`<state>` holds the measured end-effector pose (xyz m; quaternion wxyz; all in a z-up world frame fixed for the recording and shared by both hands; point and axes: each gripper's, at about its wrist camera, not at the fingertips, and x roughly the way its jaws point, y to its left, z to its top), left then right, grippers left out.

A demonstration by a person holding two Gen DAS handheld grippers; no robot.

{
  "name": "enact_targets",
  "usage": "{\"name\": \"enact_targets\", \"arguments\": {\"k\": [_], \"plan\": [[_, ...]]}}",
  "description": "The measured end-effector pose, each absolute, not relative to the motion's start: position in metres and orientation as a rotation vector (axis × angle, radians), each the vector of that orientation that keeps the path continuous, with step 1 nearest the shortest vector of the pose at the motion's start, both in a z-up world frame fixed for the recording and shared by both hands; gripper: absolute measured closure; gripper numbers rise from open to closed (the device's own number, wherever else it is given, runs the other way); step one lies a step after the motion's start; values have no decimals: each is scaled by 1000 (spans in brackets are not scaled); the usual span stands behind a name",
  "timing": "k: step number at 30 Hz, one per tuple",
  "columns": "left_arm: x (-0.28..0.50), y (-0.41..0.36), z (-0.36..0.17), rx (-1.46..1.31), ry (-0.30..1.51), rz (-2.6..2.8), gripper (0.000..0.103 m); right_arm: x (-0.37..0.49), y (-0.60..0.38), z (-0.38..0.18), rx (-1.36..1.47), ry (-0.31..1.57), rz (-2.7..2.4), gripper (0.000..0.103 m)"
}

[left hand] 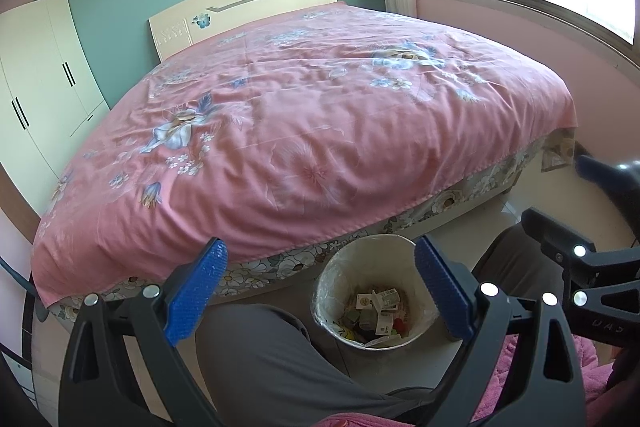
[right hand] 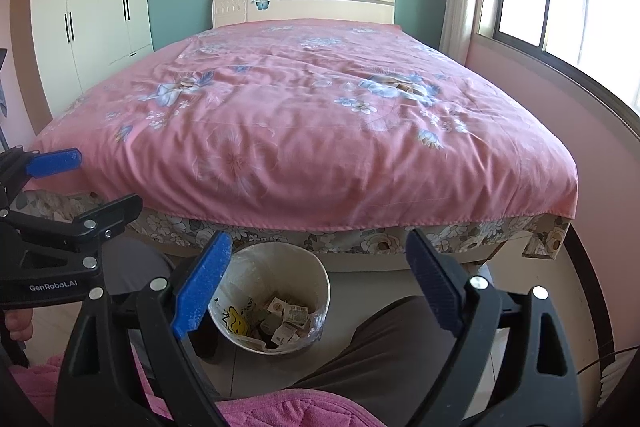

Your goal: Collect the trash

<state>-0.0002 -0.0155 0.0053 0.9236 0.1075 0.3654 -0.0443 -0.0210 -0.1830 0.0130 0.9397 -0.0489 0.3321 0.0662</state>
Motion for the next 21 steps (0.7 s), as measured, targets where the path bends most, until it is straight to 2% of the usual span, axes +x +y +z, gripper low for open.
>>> {"name": "enact_targets", "arguments": {"k": [21], "plan": [[1,-15,5,218,759,-91,7,-24,-183,14,-99,675,127,16]]}}
